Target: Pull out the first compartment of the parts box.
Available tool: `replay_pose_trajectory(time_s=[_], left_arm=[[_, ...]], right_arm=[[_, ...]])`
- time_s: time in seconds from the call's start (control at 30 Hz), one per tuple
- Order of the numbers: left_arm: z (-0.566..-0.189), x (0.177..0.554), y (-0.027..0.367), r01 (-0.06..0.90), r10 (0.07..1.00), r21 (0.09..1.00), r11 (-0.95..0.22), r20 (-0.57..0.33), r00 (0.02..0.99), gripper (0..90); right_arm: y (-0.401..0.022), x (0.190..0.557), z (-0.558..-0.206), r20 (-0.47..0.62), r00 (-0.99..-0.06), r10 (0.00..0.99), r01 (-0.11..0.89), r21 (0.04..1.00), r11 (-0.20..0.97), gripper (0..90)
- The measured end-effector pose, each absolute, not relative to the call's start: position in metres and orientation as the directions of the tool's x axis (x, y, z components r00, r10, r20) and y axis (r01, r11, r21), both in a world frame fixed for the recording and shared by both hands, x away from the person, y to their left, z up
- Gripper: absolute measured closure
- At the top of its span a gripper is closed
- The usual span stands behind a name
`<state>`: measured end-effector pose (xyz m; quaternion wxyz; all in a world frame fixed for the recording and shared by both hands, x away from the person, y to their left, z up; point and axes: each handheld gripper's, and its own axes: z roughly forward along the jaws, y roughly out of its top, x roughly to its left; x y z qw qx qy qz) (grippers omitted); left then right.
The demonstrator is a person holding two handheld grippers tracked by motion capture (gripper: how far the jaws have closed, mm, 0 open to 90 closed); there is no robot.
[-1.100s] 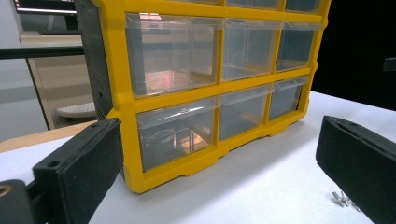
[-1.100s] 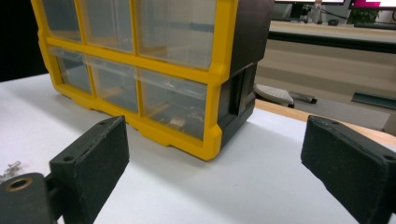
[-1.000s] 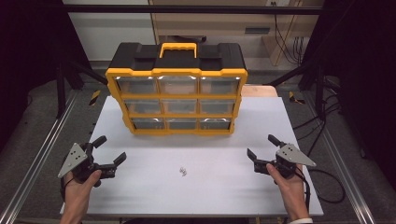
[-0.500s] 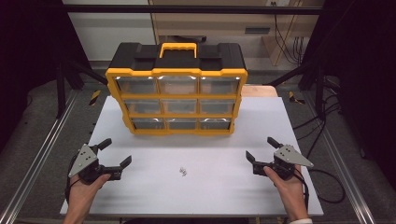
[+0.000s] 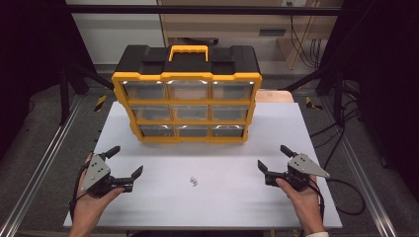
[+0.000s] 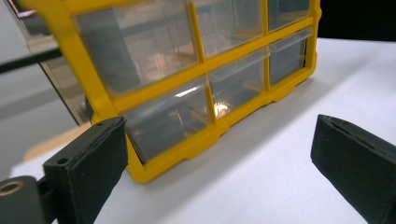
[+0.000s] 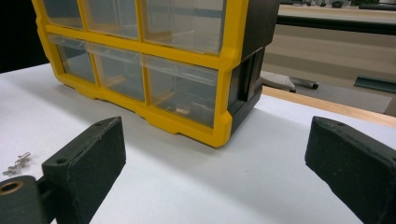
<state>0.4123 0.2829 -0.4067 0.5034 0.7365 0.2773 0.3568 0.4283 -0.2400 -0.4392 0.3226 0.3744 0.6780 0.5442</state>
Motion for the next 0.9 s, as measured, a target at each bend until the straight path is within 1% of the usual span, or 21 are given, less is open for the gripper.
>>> replay_pose_trajectory(time_s=[0.13,0.27,0.33,0.47,0.6,0.8,0.9], left_arm=[[-0.385,0.415,0.269,0.005,0.746,0.921,-0.389,0.312,0.588,4.5],[-0.365,0.419,0.264,-0.027,0.737,0.910,-0.413,0.351,0.577,5.5],[-0.352,0.421,0.261,-0.058,0.730,0.892,-0.447,0.402,0.553,7.0],[-0.335,0.426,0.255,-0.077,0.714,0.873,-0.482,0.442,0.543,7.7],[-0.322,0.428,0.247,-0.080,0.694,0.837,-0.542,0.499,0.520,11.0],[-0.308,0.430,0.237,-0.073,0.676,0.799,-0.596,0.549,0.492,11.0],[-0.300,0.434,0.233,-0.088,0.664,0.784,-0.614,0.574,0.480,10.1]], right_arm=[[-0.240,0.428,-0.439,-0.035,-0.512,0.858,0.153,0.979,0.131,4.9],[-0.239,0.429,-0.440,-0.036,-0.510,0.860,0.155,0.979,0.133,5.1],[-0.238,0.428,-0.439,-0.033,-0.509,0.860,0.158,0.979,0.131,6.3],[-0.239,0.429,-0.439,-0.026,-0.507,0.861,0.153,0.981,0.120,6.5],[-0.238,0.429,-0.439,-0.027,-0.510,0.860,0.158,0.980,0.124,6.4],[-0.236,0.430,-0.440,-0.016,-0.514,0.857,0.164,0.980,0.116,6.6],[-0.236,0.429,-0.440,-0.014,-0.515,0.857,0.174,0.977,0.121,6.4]])
